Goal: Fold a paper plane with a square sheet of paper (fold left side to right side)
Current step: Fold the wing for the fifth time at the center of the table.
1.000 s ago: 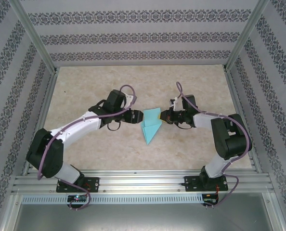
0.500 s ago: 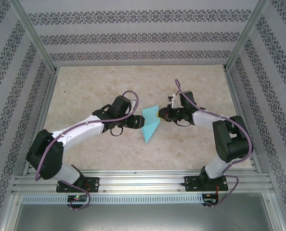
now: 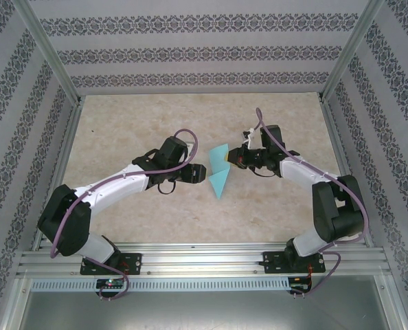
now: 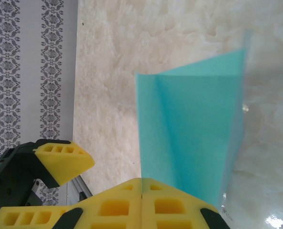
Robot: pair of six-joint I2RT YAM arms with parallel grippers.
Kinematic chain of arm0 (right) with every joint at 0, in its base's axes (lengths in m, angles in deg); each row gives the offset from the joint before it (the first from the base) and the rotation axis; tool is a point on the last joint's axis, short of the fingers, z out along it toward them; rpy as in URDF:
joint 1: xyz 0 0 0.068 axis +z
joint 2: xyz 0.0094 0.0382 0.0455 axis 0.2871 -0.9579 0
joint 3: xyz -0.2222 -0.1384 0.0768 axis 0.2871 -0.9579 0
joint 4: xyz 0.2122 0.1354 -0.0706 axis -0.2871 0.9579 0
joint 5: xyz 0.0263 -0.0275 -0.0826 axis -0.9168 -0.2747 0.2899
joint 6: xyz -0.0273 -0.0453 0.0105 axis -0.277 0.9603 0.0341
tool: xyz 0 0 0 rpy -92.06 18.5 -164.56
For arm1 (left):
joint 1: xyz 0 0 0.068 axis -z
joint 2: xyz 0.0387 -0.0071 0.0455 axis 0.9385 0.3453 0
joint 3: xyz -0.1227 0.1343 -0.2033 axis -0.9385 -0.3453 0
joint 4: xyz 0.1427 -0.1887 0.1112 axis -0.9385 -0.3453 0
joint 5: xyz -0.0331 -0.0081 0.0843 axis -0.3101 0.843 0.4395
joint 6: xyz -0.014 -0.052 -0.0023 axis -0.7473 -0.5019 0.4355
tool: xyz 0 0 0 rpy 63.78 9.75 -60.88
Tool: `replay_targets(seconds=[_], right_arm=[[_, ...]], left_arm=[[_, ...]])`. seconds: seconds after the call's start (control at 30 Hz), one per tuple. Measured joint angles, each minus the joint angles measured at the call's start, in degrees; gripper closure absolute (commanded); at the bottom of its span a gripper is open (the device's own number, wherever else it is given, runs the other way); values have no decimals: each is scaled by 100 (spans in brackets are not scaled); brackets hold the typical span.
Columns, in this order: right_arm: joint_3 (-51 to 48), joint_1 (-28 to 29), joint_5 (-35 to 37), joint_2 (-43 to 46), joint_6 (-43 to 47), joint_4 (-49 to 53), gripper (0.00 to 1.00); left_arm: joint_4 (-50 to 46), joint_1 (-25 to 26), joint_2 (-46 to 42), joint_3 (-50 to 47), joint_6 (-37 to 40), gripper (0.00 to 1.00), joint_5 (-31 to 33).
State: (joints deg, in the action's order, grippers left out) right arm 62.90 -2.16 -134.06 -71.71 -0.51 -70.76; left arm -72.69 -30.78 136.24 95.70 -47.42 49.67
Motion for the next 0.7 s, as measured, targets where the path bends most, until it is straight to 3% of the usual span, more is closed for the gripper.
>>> replay_targets(seconds=[0.27,0.7], right_arm=[[63,46,9,-28,37,258,96],[111,387,251,-879,-105,109,96]], left_arm=[[-9,0,168,74,2,34,31],[-24,0,278,76,2,34,-7]])
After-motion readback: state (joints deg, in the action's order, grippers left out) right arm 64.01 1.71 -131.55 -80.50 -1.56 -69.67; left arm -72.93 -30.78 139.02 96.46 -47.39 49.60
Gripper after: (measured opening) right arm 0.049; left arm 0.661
